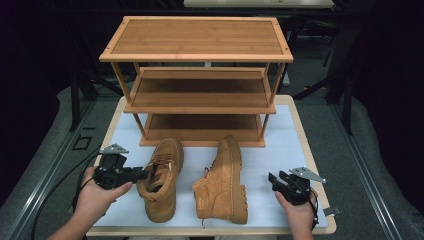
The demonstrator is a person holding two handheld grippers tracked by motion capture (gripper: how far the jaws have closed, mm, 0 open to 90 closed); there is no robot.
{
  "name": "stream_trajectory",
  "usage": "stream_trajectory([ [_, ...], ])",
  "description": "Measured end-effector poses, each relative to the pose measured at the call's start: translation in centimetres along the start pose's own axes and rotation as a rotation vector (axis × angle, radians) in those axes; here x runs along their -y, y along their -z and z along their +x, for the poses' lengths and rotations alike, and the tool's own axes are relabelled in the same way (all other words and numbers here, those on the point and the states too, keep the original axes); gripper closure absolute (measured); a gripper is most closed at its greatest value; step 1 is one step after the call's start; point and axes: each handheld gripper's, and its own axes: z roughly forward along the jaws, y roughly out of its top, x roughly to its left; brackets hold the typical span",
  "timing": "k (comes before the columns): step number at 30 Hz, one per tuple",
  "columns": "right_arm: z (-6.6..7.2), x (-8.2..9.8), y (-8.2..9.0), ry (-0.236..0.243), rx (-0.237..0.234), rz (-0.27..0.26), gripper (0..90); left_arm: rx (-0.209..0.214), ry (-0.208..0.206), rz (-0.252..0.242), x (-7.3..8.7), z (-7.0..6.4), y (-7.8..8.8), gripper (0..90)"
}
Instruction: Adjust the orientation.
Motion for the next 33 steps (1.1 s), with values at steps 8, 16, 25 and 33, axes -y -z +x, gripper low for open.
stream_trajectory([
  [8, -0.1, 0.0, 0.0, -0.015, -0.013, -0.027, 52.7, -0.060, -0.024, 0.045, -1.0, 1.6, 0.6, 79.3],
  [16, 0.0, 0.0, 0.0, -0.012, -0.013, -0.011, 52.7, -0.072, -0.001, 0.233, -3.4, 1.5, 0.3, 65.6],
  [25, -0.1, 0.0, -0.1, -0.013, -0.019, -0.015, 52.7, -0.152, 0.020, 0.494, -6.2, 0.6, -0.2, 56.9],
  [33, -0.1, 0.0, -0.2, -0.007, -0.026, 0.003, 52.7, -0.170, 0.072, 0.576, -5.9, 0.8, -1.6, 63.4],
])
